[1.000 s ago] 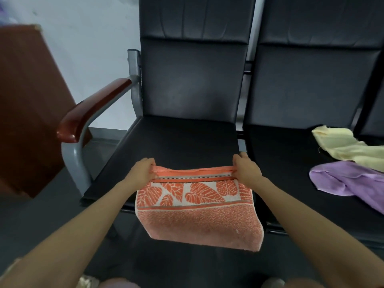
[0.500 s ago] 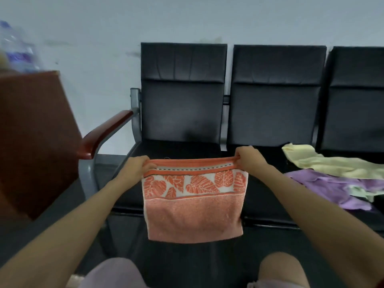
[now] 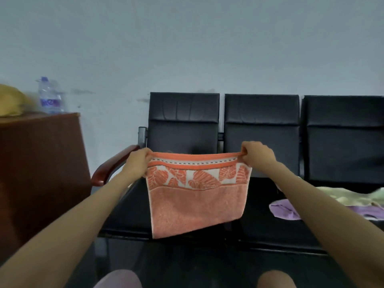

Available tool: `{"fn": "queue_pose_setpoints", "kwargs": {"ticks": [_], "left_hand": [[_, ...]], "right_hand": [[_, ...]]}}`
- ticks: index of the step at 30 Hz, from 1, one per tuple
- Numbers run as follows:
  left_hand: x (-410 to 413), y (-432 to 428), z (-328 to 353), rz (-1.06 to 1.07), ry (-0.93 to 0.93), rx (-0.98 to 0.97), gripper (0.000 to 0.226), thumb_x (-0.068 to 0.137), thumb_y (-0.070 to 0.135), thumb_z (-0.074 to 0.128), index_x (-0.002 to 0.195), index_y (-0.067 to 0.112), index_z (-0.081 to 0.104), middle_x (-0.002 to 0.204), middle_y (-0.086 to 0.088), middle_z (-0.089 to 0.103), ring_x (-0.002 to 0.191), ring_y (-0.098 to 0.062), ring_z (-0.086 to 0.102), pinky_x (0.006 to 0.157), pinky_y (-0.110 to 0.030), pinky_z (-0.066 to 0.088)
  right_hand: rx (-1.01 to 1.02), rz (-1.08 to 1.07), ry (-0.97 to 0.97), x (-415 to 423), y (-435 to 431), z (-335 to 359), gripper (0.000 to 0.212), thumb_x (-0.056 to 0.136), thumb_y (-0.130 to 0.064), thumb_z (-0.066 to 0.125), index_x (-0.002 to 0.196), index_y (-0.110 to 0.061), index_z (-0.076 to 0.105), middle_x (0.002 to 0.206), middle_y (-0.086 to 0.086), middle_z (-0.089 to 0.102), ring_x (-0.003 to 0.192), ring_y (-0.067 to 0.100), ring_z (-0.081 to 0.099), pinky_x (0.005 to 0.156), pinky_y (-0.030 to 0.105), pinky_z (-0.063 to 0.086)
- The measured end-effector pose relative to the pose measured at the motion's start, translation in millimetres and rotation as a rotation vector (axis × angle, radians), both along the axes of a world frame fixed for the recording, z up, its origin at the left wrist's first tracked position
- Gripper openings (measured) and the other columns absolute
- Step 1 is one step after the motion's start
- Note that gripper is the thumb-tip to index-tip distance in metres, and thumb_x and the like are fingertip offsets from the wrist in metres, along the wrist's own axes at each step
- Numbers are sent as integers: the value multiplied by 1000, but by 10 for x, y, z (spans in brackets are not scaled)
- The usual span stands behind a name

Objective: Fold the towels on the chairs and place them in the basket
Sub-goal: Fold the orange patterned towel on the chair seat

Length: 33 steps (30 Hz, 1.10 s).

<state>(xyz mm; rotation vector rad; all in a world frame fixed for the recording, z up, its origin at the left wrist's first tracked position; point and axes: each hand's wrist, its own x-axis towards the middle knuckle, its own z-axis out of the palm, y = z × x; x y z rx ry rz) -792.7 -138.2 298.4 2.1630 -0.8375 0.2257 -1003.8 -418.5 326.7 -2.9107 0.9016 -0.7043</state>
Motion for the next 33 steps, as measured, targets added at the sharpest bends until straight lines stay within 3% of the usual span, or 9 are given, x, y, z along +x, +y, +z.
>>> {"fn": "queue_pose_setpoints", "kwargs": {"ticks": [3,6,12,14,17,22,25,29,33], "left_hand": [[-68,-71,108,-18,216,-314,11,100,9,40,104,7,51,77,-15,64,45,-16,62,49,-29,56],[0,-133,229,-51,309,-468,9,101,13,41,107,7,45,76,-12,65,46,-10,64,48,-21,55],[424,-414,80,-38,440,-369,13,101,11,40,111,3,44,95,-17,63,65,-16,67,59,-28,56],[557,-545,-2,25,403,-321,17,102,14,40,113,2,45,103,-18,61,74,-18,63,68,-32,52],[686,-727,73,134,226,-344,18,101,22,40,108,6,47,104,-13,58,90,-24,57,76,-34,47],[800,-836,159,109,64,-452,20,101,29,41,98,9,42,82,1,51,70,-11,48,60,-24,35],[935,-715,-266,96,116,-334,18,99,26,45,95,9,49,89,-7,57,83,-21,52,72,-32,38],[930,-481,-1073,234,205,-54,22,97,33,49,98,11,57,100,-14,64,102,-33,54,93,-42,39],[692,-259,-1619,143,442,-32,16,95,21,52,86,9,51,88,-9,58,85,-23,55,67,-30,46]], "right_hand": [[23,-6,-104,-21,6,120,11,91,-27,56,88,-19,49,86,1,59,71,20,54,53,28,34],[140,8,-213,29,-37,278,12,88,-28,61,88,-19,53,82,0,61,72,20,57,52,27,36],[676,77,-308,445,-257,145,8,93,-15,56,95,-12,48,89,10,63,66,27,69,60,38,59],[819,65,-368,639,-359,1,11,94,-13,54,90,-12,45,94,12,60,70,24,64,65,36,58],[757,70,-516,894,-505,-102,10,93,-12,52,88,-14,43,87,4,53,78,19,48,63,30,42],[724,134,-724,1066,-540,-111,5,93,-14,52,94,-15,47,83,-6,54,68,7,47,55,20,38],[685,90,-528,1075,-565,-393,8,91,-15,57,94,-13,49,80,-3,52,74,13,48,57,23,38],[701,90,7,976,-488,-878,11,89,-15,59,93,-9,50,77,4,52,67,17,47,55,26,36],[686,80,483,832,-365,-1231,10,86,-15,60,92,-11,54,71,6,48,59,15,38,51,25,30]]}}
